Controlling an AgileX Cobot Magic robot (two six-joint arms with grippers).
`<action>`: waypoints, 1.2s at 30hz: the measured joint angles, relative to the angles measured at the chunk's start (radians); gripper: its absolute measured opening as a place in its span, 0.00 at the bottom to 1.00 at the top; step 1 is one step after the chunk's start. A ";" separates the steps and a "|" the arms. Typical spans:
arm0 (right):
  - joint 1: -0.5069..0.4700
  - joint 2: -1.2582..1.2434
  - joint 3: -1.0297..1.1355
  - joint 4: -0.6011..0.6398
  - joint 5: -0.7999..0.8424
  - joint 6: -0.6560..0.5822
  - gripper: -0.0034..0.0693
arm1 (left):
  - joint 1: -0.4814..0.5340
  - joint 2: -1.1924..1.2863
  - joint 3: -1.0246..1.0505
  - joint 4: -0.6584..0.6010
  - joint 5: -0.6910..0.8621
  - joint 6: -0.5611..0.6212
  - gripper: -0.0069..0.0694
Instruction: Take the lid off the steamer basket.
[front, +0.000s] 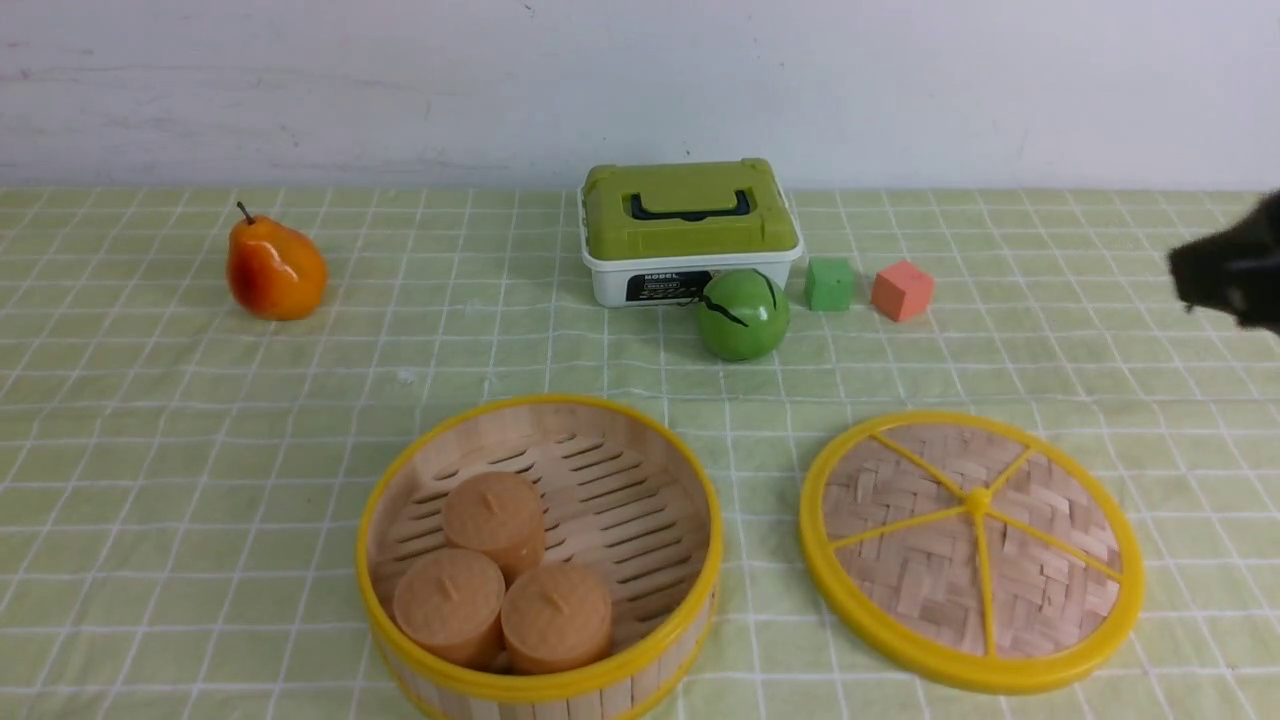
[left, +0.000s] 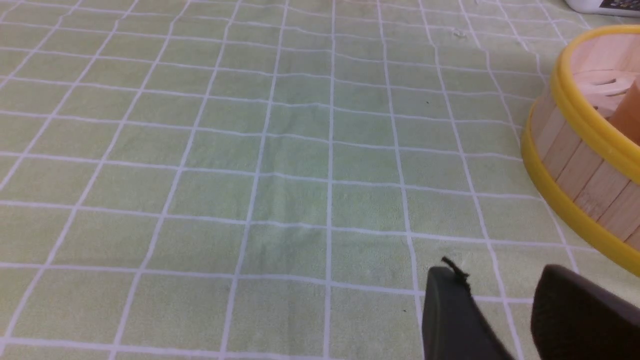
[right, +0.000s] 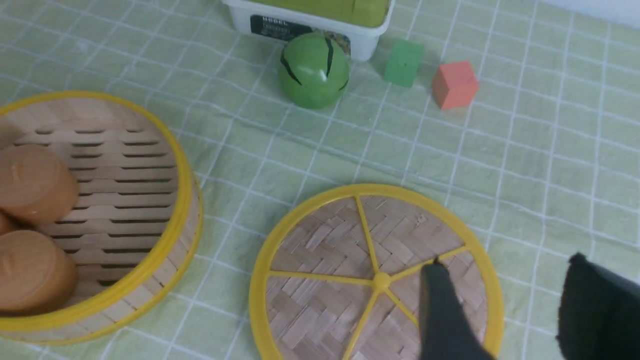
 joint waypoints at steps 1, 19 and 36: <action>0.000 -0.012 0.008 0.000 -0.001 0.000 0.37 | 0.000 0.000 0.000 0.000 0.000 0.000 0.40; 0.000 -0.484 0.349 -0.016 -0.020 0.004 0.01 | 0.000 0.000 0.000 0.000 0.000 0.000 0.40; -0.012 -0.709 0.929 -0.044 -0.770 -0.043 0.03 | 0.000 0.000 0.000 0.000 0.000 0.000 0.40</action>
